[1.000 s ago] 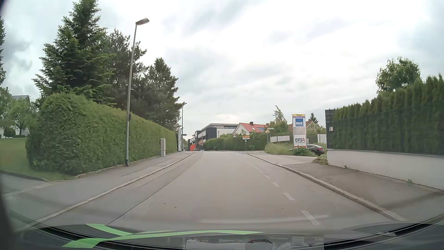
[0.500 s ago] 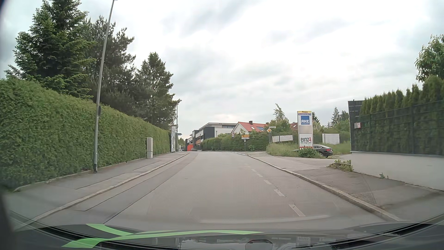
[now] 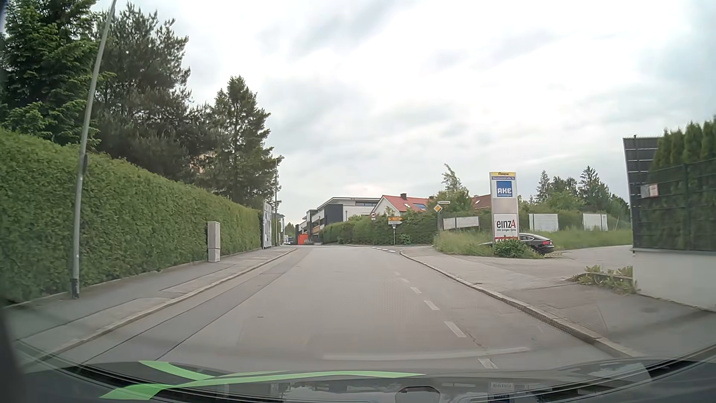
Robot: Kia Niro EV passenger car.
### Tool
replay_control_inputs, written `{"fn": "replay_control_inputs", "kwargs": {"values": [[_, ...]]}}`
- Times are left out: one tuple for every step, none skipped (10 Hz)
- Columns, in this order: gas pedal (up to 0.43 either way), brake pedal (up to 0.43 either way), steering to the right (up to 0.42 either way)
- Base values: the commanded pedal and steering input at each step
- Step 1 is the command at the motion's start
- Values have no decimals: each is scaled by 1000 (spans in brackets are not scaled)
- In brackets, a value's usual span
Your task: Follow the waypoints while adhering to traffic rules and regulations
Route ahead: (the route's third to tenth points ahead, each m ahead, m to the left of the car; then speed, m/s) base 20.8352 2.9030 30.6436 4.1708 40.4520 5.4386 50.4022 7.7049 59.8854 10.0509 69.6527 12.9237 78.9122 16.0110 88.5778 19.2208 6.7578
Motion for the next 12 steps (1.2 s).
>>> {"fn": "replay_control_inputs", "kwargs": {"values": [[150,0,-6],[150,0,-6],[150,0,-6],[150,0,-6],[150,0,-6],[150,0,-6],[150,0,-6],[150,0,-6],[150,0,-6],[150,0,-7],[150,0,-12],[150,0,-20]]}}
